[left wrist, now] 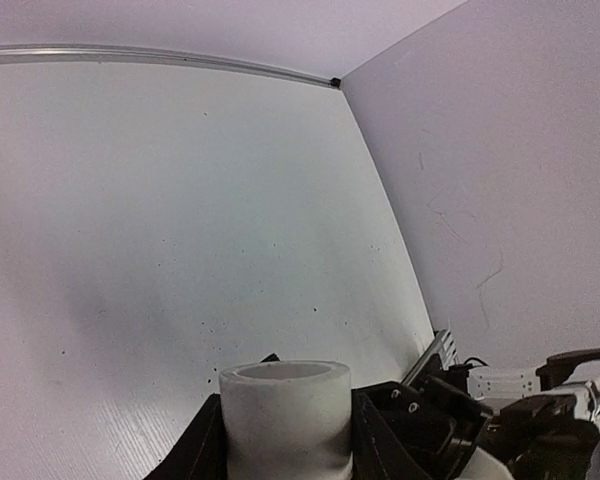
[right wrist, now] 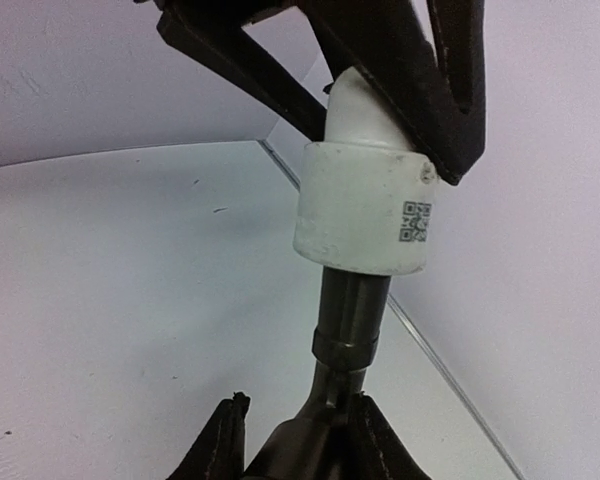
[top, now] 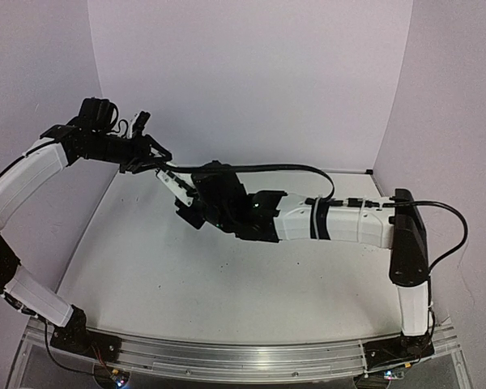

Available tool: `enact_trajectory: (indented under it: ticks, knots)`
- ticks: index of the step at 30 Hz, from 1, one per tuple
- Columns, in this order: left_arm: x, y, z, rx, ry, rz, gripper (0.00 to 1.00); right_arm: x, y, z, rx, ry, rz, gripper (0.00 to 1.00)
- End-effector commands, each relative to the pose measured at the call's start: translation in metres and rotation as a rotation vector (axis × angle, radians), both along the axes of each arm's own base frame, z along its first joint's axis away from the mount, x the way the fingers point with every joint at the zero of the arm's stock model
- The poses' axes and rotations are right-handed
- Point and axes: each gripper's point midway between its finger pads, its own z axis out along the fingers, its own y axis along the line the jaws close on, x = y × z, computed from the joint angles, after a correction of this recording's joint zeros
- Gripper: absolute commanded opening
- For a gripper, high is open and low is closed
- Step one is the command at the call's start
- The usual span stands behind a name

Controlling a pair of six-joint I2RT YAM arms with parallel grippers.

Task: Install the water faucets

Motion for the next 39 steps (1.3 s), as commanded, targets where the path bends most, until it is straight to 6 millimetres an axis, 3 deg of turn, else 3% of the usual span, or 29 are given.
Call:
enact_trajectory:
  ticks: [1,4,6,8,11,14,16,20,22,25,28,31,34,39]
  knots:
    - [-0.025,-0.014,0.033,-0.048,-0.186,-0.197,0.0,-0.031,-0.009,0.053,0.199,0.172,0.269,0.0]
    - [-0.044,-0.021,0.036,-0.091,-0.222,-0.324,0.0,-0.038,-0.024,0.058,0.302,0.384,0.47,0.0]
    - [-0.066,-0.027,0.042,-0.149,-0.255,-0.445,0.0,-0.043,-0.04,0.064,0.381,0.591,0.66,0.0]
    - [-0.09,-0.029,0.05,-0.218,-0.283,-0.563,0.0,-0.037,-0.053,0.07,0.458,0.724,0.743,0.0]
    - [-0.111,-0.028,0.059,-0.271,-0.326,-0.647,0.0,-0.011,-0.067,0.062,0.501,0.854,0.769,0.02]
    - [-0.123,-0.026,0.065,-0.299,-0.354,-0.693,0.0,0.023,-0.079,0.059,0.57,0.944,0.726,0.15]
    - [-0.123,-0.026,0.065,-0.298,-0.358,-0.694,0.0,0.054,-0.086,0.052,0.635,0.985,0.616,0.32]
    - [-0.112,-0.027,0.06,-0.269,-0.316,-0.637,0.0,0.084,-0.092,0.044,0.708,1.033,0.444,0.59]
    - [-0.093,-0.027,0.053,-0.215,-0.27,-0.537,0.0,0.094,-0.1,0.037,0.709,1.007,0.336,0.67]
    - [-0.056,-0.022,0.045,-0.134,-0.195,-0.34,0.0,0.105,-0.117,0.033,0.653,0.89,0.159,0.71]
    - [-0.037,-0.019,0.044,-0.119,-0.143,-0.248,0.0,0.092,-0.123,0.038,0.564,0.744,0.098,0.74]
    - [-0.026,-0.019,0.046,-0.123,-0.112,-0.201,0.0,0.065,-0.112,0.047,0.484,0.612,0.097,0.77]
    - [-0.021,-0.018,0.048,-0.127,-0.093,-0.175,0.0,0.032,-0.088,0.052,0.385,0.465,0.11,0.78]
    - [-0.017,-0.019,0.051,-0.141,-0.08,-0.168,0.0,0.018,-0.055,0.047,0.25,0.248,0.062,0.78]
